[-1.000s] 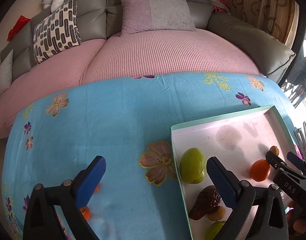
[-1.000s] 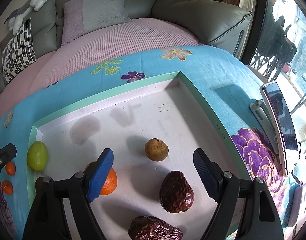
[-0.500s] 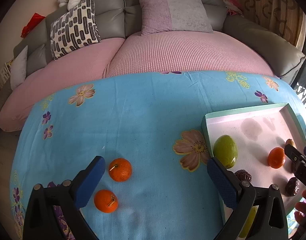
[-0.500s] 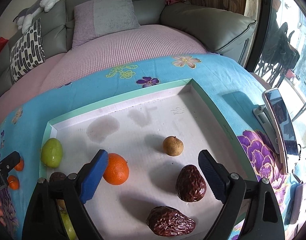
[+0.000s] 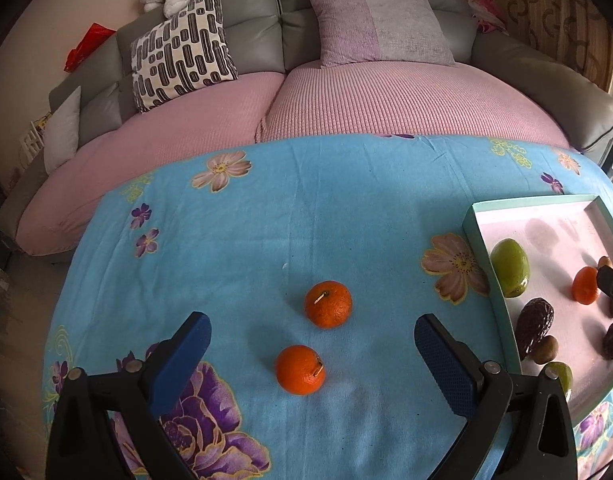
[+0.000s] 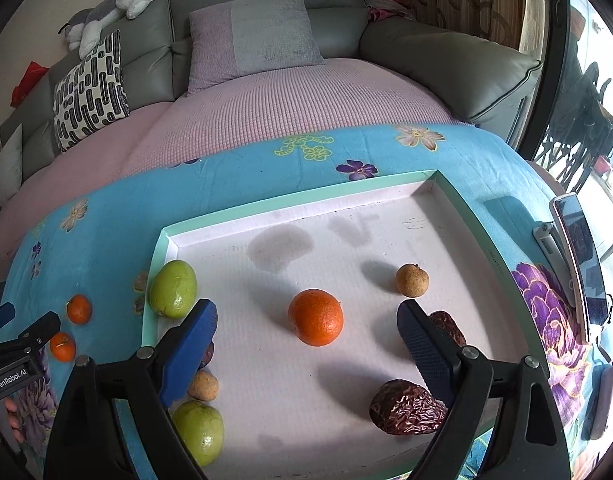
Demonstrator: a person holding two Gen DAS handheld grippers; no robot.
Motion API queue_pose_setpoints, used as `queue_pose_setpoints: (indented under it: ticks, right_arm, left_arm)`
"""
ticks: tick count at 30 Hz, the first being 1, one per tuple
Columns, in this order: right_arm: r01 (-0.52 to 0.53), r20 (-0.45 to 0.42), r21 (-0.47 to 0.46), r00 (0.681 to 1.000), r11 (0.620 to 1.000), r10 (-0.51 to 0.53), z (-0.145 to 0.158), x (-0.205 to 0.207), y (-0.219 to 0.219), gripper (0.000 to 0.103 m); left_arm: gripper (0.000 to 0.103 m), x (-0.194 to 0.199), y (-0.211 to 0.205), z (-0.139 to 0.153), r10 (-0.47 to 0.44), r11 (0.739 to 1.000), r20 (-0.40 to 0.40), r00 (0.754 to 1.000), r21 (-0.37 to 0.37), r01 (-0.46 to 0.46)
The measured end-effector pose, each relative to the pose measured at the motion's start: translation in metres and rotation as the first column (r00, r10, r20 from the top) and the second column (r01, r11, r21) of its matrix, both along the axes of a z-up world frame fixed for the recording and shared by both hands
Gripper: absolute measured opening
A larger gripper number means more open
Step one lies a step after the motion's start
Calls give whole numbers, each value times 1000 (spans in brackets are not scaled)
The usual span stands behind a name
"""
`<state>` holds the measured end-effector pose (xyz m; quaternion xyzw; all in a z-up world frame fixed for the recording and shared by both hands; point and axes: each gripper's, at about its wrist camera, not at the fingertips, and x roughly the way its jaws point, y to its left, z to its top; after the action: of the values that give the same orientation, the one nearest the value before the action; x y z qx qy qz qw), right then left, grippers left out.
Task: Organize fruits
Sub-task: 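Withdraw both tools from the tray toward the two remaining oranges, then lower the left gripper onto the nearer orange and close it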
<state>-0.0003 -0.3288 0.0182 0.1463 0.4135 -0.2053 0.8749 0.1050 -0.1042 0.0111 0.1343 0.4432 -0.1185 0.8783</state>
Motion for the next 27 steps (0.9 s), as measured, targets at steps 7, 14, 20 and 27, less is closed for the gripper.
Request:
queue_pose_setpoints:
  ticks: [7, 14, 20, 27]
  right_arm:
    - [-28, 23, 21, 999, 999, 27, 5, 7, 14, 92]
    - [-73, 38, 9, 997, 997, 73, 10, 12, 30, 92]
    - [-135, 49, 26, 990, 990, 134, 9, 19, 48, 92]
    - [-197, 81, 21, 978, 980, 195, 14, 23, 68, 92]
  left_arm:
    - [103, 1, 22, 4, 9, 1000, -12, 1000, -29, -9]
    - [103, 6, 40, 0, 34, 997, -52, 998, -61, -37]
    - [103, 7, 57, 5, 71, 992, -58, 996, -101, -76]
    - [103, 10, 76, 12, 122, 976, -68, 990, -173, -132]
